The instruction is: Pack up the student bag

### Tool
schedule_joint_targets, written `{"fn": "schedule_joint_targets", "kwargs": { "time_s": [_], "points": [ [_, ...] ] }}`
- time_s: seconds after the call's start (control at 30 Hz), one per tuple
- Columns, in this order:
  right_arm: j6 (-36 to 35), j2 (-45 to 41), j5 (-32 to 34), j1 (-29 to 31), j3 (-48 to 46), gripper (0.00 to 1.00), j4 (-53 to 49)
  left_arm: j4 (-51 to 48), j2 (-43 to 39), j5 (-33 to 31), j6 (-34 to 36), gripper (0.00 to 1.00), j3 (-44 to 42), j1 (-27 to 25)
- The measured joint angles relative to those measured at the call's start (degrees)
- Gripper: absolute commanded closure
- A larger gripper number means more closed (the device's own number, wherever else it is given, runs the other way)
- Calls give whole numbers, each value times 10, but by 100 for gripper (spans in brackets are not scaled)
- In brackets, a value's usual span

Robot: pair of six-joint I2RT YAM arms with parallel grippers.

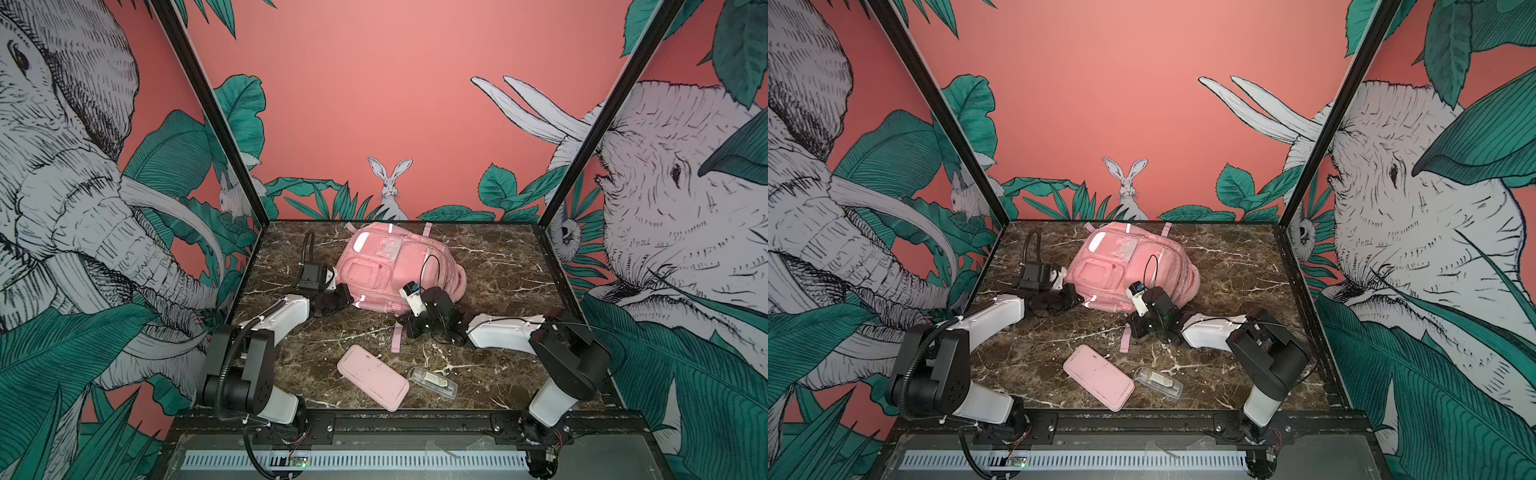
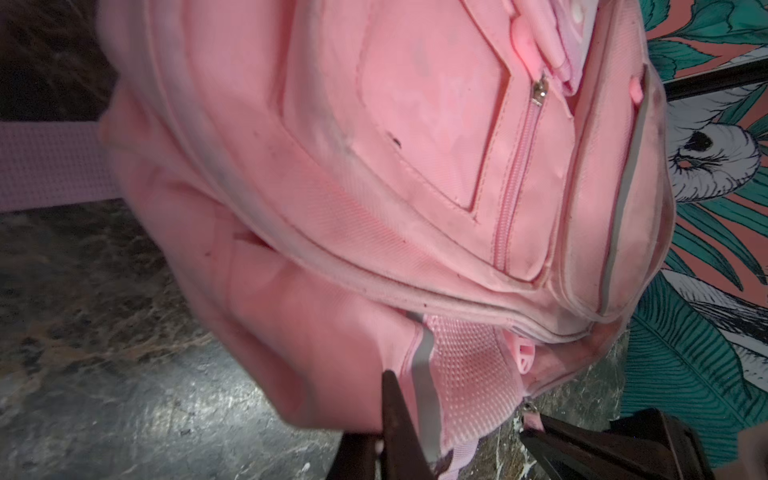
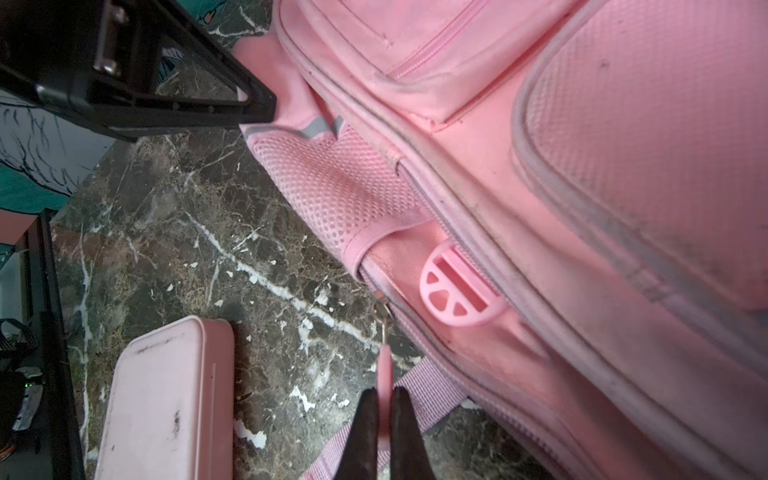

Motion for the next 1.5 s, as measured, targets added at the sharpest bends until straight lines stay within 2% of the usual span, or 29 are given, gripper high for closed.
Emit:
{"fn": "schedule_joint_targets", "kwargs": {
  "time_s": [0.33, 0.73, 0.83, 0.93, 1.13, 1.27, 1.37, 1.5],
  "points": [
    [-10, -40, 21, -11, -11, 100, -50, -21, 0, -5, 19, 94, 19, 30],
    [-29, -109, 34, -71, -54, 100, -117, -40, 0, -12, 39, 94, 25, 66],
    [-37, -115, 35, -76, -54, 100, -127, -46, 3, -11, 40, 91, 31, 68],
    [-39, -115, 32, -77, -52, 100, -137, -44, 10, -11, 38, 85, 36, 73],
    [-39, -102, 24, -74, -34, 100, -156, -35, 18, 1, 32, 49, 35, 76],
    [-38, -92, 24, -66, -27, 100, -158, -30, 14, 3, 35, 31, 25, 68],
    [-37, -87, 24, -59, -22, 100, -159, -33, -4, -2, 35, 24, 2, 57],
    [-36, -86, 24, -54, -18, 100, -162, -40, -40, -24, 29, 19, -22, 6]
  ]
}}
